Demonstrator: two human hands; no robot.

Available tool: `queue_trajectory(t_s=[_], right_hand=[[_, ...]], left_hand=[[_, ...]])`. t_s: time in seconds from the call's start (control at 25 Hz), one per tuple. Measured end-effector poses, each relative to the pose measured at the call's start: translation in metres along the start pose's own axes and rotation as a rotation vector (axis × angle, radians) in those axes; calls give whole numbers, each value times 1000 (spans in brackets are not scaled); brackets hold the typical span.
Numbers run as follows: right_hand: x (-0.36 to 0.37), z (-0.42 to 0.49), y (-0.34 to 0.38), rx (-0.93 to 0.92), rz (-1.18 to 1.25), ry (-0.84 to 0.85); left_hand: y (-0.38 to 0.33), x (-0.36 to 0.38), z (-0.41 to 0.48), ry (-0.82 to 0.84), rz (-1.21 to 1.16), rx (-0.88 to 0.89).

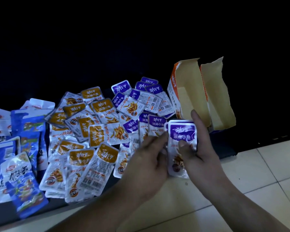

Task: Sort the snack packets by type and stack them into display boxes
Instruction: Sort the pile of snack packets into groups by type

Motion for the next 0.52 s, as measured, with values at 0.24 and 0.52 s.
queue_trajectory(t_s=[0.24,0.52], right_hand=[[-4,7,-16,40,-26,10],[-19,13,-24,109,-17,-39]], left_hand=[[31,-10,55,-29,593,-110],[33,-1,56,-6,425,-50]])
Point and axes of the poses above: each hand's wrist, its own z-axis towards the middle knuckle, its own x-axis out of the palm, y = z × x, the point moved 9 cm from there along z, towards the middle knuckle, and after that the axes turned 3 degrees about -y, right-handed, at the moved point
